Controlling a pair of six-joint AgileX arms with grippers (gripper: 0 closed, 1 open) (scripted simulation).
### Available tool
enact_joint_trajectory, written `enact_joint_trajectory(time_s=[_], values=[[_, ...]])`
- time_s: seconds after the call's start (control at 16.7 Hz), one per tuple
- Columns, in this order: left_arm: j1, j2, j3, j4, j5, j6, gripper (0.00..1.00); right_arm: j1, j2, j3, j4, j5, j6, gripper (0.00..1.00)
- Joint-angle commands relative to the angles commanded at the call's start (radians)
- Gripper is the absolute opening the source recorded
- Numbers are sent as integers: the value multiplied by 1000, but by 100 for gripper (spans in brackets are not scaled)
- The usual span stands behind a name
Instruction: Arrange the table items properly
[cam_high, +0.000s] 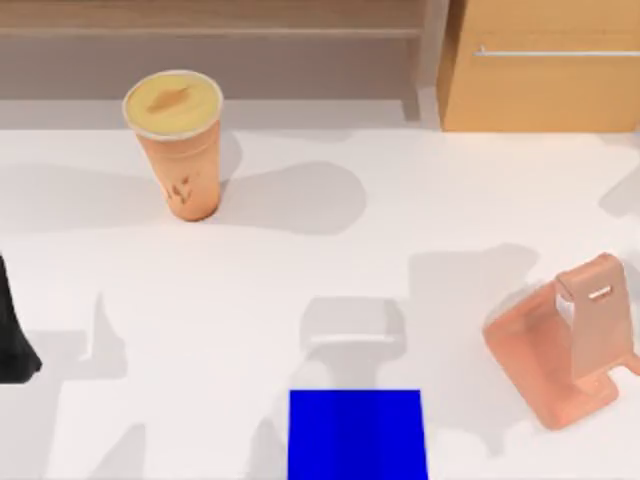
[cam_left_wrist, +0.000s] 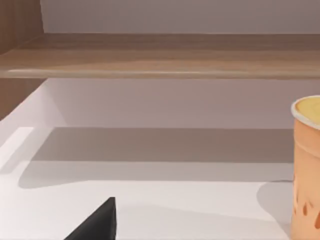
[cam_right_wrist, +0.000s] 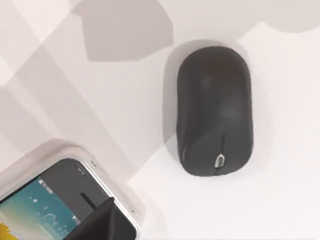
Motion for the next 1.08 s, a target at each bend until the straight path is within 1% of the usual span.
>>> enact_joint_trajectory(time_s=[0.24, 0.66, 0.84, 1.08], values=[[0, 0, 0, 0, 0, 0, 100, -15, 142, 109, -85, 0, -69, 100], [0, 0, 0, 0, 0, 0, 100, -12, 161, 120, -92, 0, -78, 100], [0, 0, 0, 0, 0, 0, 100, -14, 187, 71, -23, 0, -75, 100], [0, 0, 0, 0, 0, 0, 100, -14, 251, -35, 160, 0, -74, 100]])
